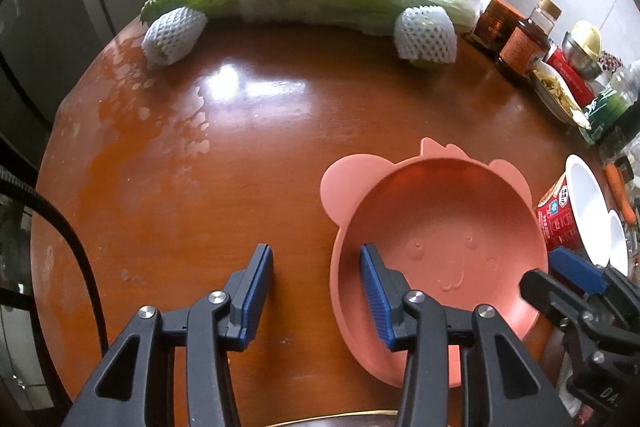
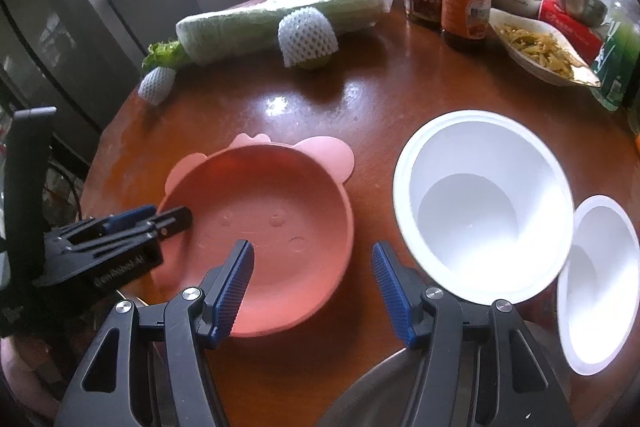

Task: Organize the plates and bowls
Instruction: 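Grasp the pink bear-eared plate rim with the left gripper and lift it, then carry the pink plate with the left gripper and lower it onto the steel pan stack, then settle the pink plate on the stack and open the left gripper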

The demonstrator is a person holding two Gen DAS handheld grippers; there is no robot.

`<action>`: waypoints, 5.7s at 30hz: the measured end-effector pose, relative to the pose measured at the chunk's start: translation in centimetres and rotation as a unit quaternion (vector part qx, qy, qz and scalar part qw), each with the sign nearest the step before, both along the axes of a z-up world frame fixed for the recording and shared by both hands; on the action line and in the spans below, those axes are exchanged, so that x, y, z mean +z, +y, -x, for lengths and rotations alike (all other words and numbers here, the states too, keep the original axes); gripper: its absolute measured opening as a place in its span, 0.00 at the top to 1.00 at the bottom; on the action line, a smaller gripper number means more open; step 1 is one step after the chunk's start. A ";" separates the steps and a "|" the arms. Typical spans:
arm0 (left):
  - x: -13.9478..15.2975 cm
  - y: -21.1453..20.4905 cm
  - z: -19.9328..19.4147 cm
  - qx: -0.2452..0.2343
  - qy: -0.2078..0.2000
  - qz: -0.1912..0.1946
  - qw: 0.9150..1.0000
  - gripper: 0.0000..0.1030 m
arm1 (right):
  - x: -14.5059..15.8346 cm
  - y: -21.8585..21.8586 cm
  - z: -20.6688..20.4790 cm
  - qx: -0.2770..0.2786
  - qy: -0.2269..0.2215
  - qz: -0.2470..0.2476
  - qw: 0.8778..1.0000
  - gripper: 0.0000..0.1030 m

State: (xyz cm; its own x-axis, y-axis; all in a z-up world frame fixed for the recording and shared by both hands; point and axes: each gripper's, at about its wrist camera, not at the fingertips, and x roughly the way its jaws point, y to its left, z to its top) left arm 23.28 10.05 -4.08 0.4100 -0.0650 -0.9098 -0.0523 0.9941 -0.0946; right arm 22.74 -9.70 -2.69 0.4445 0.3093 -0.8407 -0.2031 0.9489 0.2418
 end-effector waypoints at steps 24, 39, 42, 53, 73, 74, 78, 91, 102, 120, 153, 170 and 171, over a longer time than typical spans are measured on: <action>1.2 0.8 1.3 -0.023 -0.026 0.023 0.999 0.56 | 0.2 3.6 0.6 0.066 -0.041 0.032 0.996 0.67; 5.0 2.2 4.0 -0.009 -0.084 0.011 0.996 0.56 | 3.5 4.5 2.7 0.081 -0.089 0.017 0.993 0.67; 5.7 2.6 4.9 -0.005 -0.094 0.009 0.995 0.56 | 4.0 4.8 3.3 0.087 -0.096 0.015 0.991 0.67; 8.0 3.3 8.2 0.004 -0.125 -0.012 0.992 0.56 | 5.6 5.8 6.1 0.100 -0.124 0.005 0.987 0.67; 10.5 2.6 13.7 0.008 -0.173 -0.030 0.984 0.56 | 7.5 5.3 10.9 0.106 -0.172 -0.003 0.979 0.67; 10.5 2.5 14.0 0.008 -0.174 -0.030 0.984 0.56 | 7.5 5.3 11.0 0.106 -0.174 -0.003 0.979 0.67; 10.4 2.3 14.5 0.008 -0.175 -0.032 0.984 0.56 | 7.6 5.1 11.7 0.106 -0.177 -0.006 0.978 0.67; 9.7 2.5 16.0 0.013 -0.171 -0.034 0.985 0.56 | 7.1 5.3 12.7 0.114 -0.178 -0.007 0.977 0.66; 8.3 2.6 17.7 0.018 -0.165 -0.037 0.985 0.56 | 5.9 5.6 14.0 0.118 -0.175 -0.004 0.977 0.66; 5.5 2.5 19.6 0.022 -0.158 -0.040 0.986 0.56 | 3.6 6.3 16.1 0.136 -0.166 0.019 0.977 0.66; 2.4 2.3 19.5 0.009 -0.141 -0.052 0.989 0.56 | 0.9 6.9 15.7 0.143 -0.140 0.049 0.978 0.66; 2.4 2.2 19.5 0.013 -0.149 -0.069 0.986 0.56 | 0.2 7.5 15.6 0.148 -0.133 0.048 0.979 0.65; 2.4 2.2 19.5 0.013 -0.149 -0.070 0.986 0.56 | 0.3 7.5 15.7 0.148 -0.134 0.048 0.979 0.65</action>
State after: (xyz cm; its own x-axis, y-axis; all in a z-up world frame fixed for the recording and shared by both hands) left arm 3.80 12.20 -1.72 0.6606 0.0655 -0.7479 -0.0675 0.9973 0.0277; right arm 7.07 -2.23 -2.43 0.5553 0.3832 -0.7381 -0.5162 0.8547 0.0553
